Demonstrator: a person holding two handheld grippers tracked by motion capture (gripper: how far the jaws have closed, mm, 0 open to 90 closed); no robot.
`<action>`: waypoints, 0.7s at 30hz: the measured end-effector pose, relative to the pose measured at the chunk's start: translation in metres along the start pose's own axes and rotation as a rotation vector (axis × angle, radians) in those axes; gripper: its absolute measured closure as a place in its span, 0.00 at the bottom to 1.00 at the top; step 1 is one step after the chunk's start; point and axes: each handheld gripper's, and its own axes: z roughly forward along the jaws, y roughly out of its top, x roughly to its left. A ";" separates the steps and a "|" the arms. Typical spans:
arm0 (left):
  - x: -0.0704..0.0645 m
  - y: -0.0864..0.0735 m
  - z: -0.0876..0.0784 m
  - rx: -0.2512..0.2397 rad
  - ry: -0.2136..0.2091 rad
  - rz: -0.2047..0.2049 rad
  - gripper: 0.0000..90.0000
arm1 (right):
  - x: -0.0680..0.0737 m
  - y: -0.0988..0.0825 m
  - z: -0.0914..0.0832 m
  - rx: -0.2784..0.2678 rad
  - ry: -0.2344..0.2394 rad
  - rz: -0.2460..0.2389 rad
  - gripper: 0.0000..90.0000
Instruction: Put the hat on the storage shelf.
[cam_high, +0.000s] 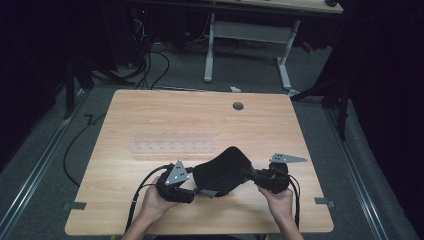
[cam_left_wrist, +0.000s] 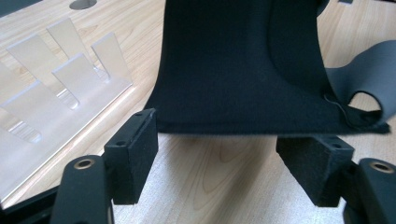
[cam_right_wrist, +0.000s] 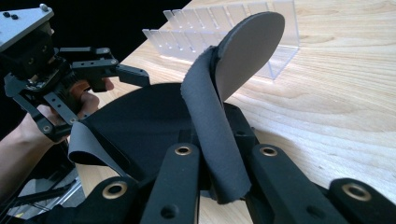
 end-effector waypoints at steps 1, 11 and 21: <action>0.000 0.000 0.000 0.003 0.005 0.003 0.35 | 0.001 0.001 0.001 -0.001 0.001 -0.003 0.95; -0.005 -0.001 0.000 0.000 -0.015 0.029 0.49 | 0.010 0.007 0.011 0.002 0.052 -0.008 0.95; -0.005 0.004 -0.007 0.036 -0.032 0.032 0.73 | 0.014 0.011 0.020 0.008 0.099 0.005 0.94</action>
